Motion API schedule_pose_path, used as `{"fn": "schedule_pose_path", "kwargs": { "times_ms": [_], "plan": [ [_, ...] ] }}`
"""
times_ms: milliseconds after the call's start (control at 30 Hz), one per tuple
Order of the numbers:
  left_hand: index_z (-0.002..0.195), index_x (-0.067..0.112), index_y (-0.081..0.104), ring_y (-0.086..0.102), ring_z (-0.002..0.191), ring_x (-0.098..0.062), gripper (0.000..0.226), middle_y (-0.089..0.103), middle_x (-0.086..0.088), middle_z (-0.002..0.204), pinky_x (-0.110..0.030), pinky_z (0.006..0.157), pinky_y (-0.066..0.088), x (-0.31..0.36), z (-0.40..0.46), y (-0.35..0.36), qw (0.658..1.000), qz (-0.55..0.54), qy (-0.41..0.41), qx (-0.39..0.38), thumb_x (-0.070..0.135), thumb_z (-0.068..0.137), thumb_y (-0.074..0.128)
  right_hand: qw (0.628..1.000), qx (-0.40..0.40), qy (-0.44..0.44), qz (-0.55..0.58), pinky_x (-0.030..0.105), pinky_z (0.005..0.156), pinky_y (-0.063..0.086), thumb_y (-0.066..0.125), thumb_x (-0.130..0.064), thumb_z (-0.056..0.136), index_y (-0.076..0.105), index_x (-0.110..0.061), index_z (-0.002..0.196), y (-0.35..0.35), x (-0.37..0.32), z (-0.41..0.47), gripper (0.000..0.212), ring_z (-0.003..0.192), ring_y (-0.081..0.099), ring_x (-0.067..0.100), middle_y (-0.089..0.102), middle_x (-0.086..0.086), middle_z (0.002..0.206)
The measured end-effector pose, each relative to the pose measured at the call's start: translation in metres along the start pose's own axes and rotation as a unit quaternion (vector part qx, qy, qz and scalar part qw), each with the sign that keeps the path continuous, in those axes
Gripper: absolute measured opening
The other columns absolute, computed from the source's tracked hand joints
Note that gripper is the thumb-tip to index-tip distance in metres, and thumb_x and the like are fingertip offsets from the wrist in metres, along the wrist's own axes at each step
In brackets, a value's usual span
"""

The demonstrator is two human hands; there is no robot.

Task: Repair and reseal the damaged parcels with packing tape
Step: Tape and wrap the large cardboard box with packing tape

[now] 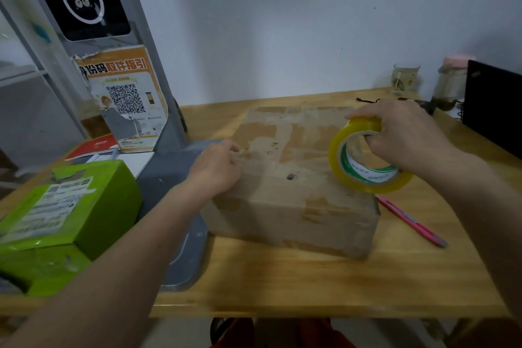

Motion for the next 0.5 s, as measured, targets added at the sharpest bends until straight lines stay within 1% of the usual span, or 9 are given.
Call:
{"fn": "schedule_pose_path", "kwargs": {
  "times_ms": [67,100,133,200,233,300,367,433,500],
  "plan": [
    [0.140,0.015,0.048,0.052,0.108,-0.017,0.042,0.056,0.000,0.117,-0.033,0.095,0.046,0.006,-0.001,0.001,0.999,-0.026,-0.005,-0.020,0.014,0.098,0.047,1.000,0.002,0.003,0.009,0.037,0.073,0.050,0.061,-0.003,0.081,0.060,-0.036,0.125,-0.001,0.000,-0.001,0.055,0.105,0.057,0.029,0.058,0.003,0.130],
    [0.139,0.015,0.050,0.053,0.114,-0.020,0.041,0.056,-0.004,0.125,-0.034,0.099,0.045,0.009,-0.001,0.002,0.999,-0.038,-0.013,-0.030,0.016,0.099,0.046,1.000,0.002,0.006,0.012,0.038,0.075,0.049,0.061,-0.002,0.081,0.060,-0.036,0.125,-0.002,0.000,-0.002,0.055,0.106,0.056,0.030,0.058,0.004,0.130],
    [0.134,0.016,0.054,0.054,0.115,-0.021,0.036,0.057,-0.006,0.125,-0.036,0.099,0.045,0.011,0.000,0.003,0.998,-0.054,-0.020,-0.034,0.020,0.099,0.047,1.000,0.000,0.008,0.013,0.038,0.076,0.048,0.061,-0.002,0.082,0.060,-0.036,0.126,-0.002,0.001,-0.002,0.055,0.109,0.054,0.031,0.058,0.004,0.130],
    [0.112,0.023,0.059,0.056,0.102,-0.021,0.018,0.057,-0.006,0.110,-0.037,0.093,0.046,0.015,0.000,0.003,0.995,-0.091,-0.028,-0.026,0.029,0.099,0.048,1.000,-0.003,0.013,0.012,0.038,0.080,0.044,0.060,-0.004,0.083,0.059,-0.036,0.127,-0.002,0.001,-0.004,0.054,0.116,0.049,0.032,0.057,0.004,0.130],
    [0.113,0.024,0.058,0.056,0.102,-0.021,0.018,0.056,-0.004,0.110,-0.036,0.092,0.045,0.017,-0.001,0.003,0.995,-0.098,-0.025,-0.018,0.030,0.099,0.048,1.000,-0.004,0.014,0.013,0.038,0.081,0.044,0.060,-0.004,0.083,0.059,-0.035,0.127,-0.003,0.001,-0.004,0.053,0.118,0.047,0.032,0.057,0.004,0.130],
    [0.134,0.019,0.052,0.050,0.122,-0.021,0.035,0.053,-0.002,0.133,-0.034,0.101,0.040,0.020,-0.007,0.005,0.998,-0.069,0.002,0.002,0.024,0.099,0.050,1.000,-0.006,0.018,0.016,0.039,0.082,0.044,0.060,-0.005,0.084,0.059,-0.036,0.126,-0.003,0.001,-0.005,0.053,0.117,0.048,0.032,0.058,0.004,0.129],
    [0.144,0.018,0.042,0.038,0.137,-0.019,0.045,0.040,-0.001,0.149,-0.034,0.110,0.033,0.028,-0.016,0.008,0.998,-0.023,0.055,0.012,0.018,0.100,0.049,1.000,-0.007,0.023,0.018,0.040,0.082,0.045,0.060,-0.005,0.084,0.059,-0.037,0.126,-0.003,0.000,-0.004,0.053,0.117,0.048,0.032,0.058,0.003,0.129],
    [0.149,0.020,0.033,0.031,0.142,-0.017,0.049,0.032,0.002,0.155,-0.033,0.114,0.027,0.036,-0.026,0.014,0.995,-0.006,0.102,-0.019,0.022,0.101,0.046,1.000,-0.004,0.021,0.018,0.041,0.083,0.047,0.061,-0.006,0.083,0.060,-0.037,0.125,-0.003,-0.001,-0.003,0.052,0.117,0.050,0.031,0.058,0.003,0.130],
    [0.153,0.022,0.024,0.027,0.144,-0.017,0.054,0.027,0.003,0.158,-0.034,0.115,0.024,0.038,-0.032,0.023,0.990,-0.001,0.124,-0.068,0.030,0.103,0.042,1.000,-0.001,0.016,0.021,0.040,0.080,0.051,0.062,-0.006,0.082,0.062,-0.036,0.122,-0.004,-0.001,-0.002,0.050,0.114,0.054,0.029,0.059,0.002,0.131]
  ]
}}
Point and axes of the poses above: each hand's wrist, its own z-axis towards the middle knuckle, its own y-axis out of the palm, x = y × z, the point moved 3 cm from there along z, towards the middle knuckle
